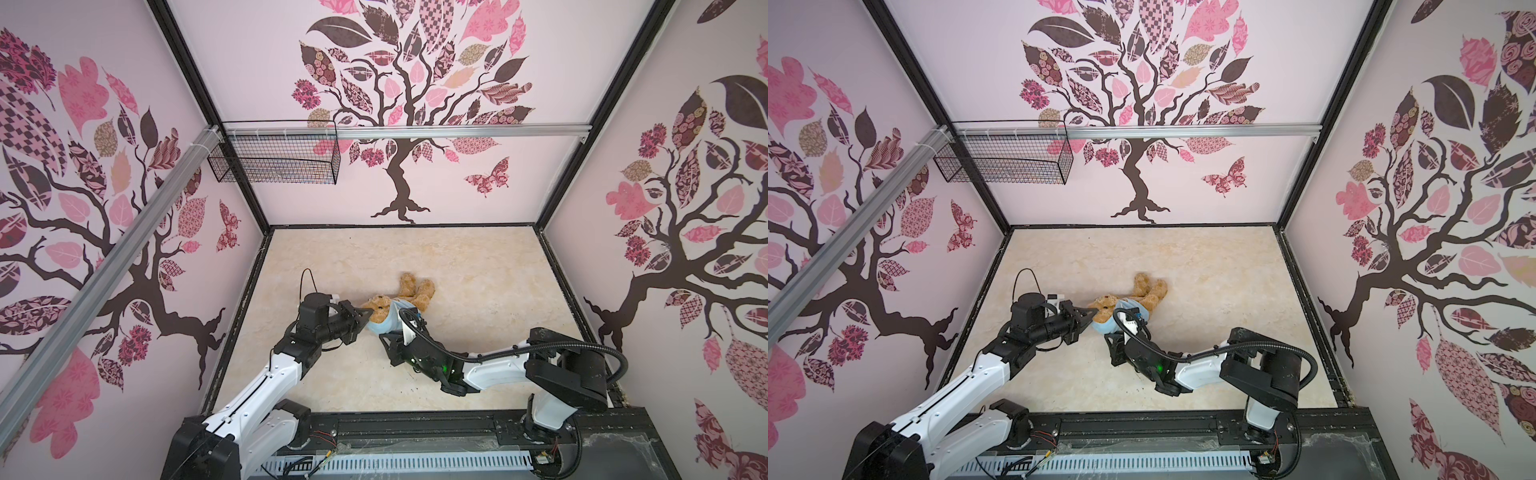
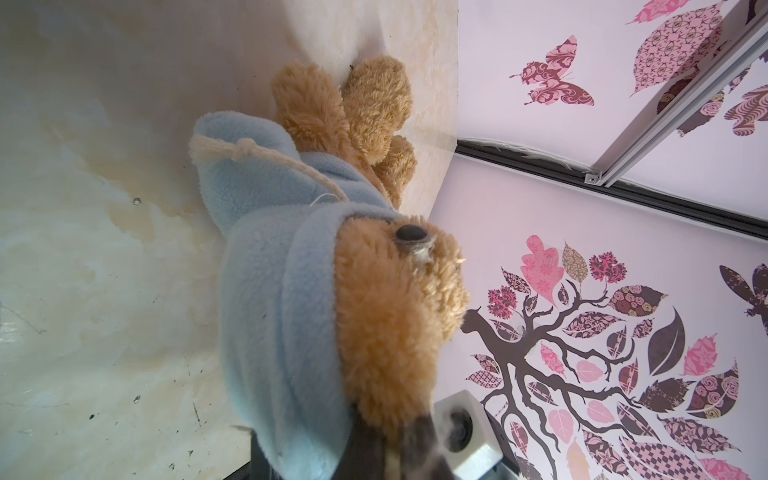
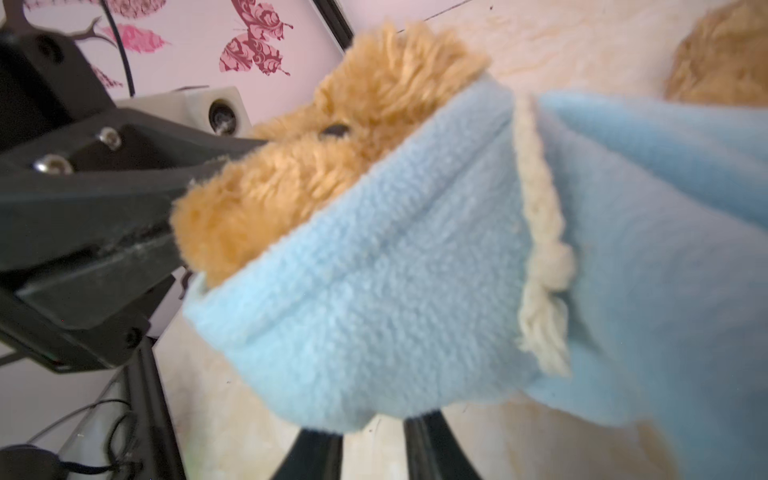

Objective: Dress the teddy bear

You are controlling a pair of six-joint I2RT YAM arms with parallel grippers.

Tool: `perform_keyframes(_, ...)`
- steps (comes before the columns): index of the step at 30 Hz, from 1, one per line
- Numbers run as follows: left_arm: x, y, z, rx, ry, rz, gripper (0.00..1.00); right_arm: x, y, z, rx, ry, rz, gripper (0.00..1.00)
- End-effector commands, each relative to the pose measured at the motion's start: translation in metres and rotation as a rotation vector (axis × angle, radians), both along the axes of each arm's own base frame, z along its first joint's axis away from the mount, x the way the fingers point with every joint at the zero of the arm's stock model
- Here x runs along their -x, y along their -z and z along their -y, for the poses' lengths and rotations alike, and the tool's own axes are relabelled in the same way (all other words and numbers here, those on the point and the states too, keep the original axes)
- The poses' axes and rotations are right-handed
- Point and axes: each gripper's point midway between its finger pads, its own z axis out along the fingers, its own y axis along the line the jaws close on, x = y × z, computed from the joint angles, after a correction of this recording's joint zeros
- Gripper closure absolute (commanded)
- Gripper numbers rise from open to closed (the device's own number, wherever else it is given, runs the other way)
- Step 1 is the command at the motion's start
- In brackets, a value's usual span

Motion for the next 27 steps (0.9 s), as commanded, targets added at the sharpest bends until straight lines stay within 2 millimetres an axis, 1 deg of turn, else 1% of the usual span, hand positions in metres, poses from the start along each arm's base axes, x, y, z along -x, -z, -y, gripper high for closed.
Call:
perform_keyframes(1, -0.006, -0.032, 0.005, 0.04, 0.013, 0.086, 1.0, -0.013, -0.004, 0.004, 0.006, 0.072, 0.035, 0.88)
perform_keyframes(3, -0.005, -0.032, 0.005, 0.037, 0.014, 0.087, 1.0, -0.013, 0.001, 0.008, 0.028, 0.079, 0.034, 0.94)
perform_keyframes(6, -0.006, -0.035, 0.005, 0.031, 0.017, 0.093, 1.0, -0.011, 0.014, 0.019, 0.076, 0.09, 0.03, 0.99)
perform_keyframes(13, -0.008, -0.041, 0.003, 0.024, 0.037, 0.113, 1.0, -0.002, 0.051, 0.058, 0.211, 0.109, 0.008, 1.0)
perform_keyframes(18, -0.009, -0.042, 0.002, 0.018, 0.051, 0.12, 1.0, -0.001, 0.072, 0.084, 0.283, 0.122, -0.017, 1.0)
perform_keyframes(21, -0.009, -0.041, 0.002, 0.016, 0.061, 0.12, 1.0, -0.003, 0.078, 0.098, 0.309, 0.138, -0.024, 1.0)
perform_keyframes(26, -0.007, -0.037, 0.005, 0.012, 0.112, 0.13, 1.0, -0.012, 0.08, 0.118, 0.325, 0.159, -0.047, 1.0)
perform_keyframes(27, -0.007, -0.035, 0.006, 0.006, 0.13, 0.135, 1.0, -0.012, 0.079, 0.119, 0.324, 0.147, -0.046, 0.97)
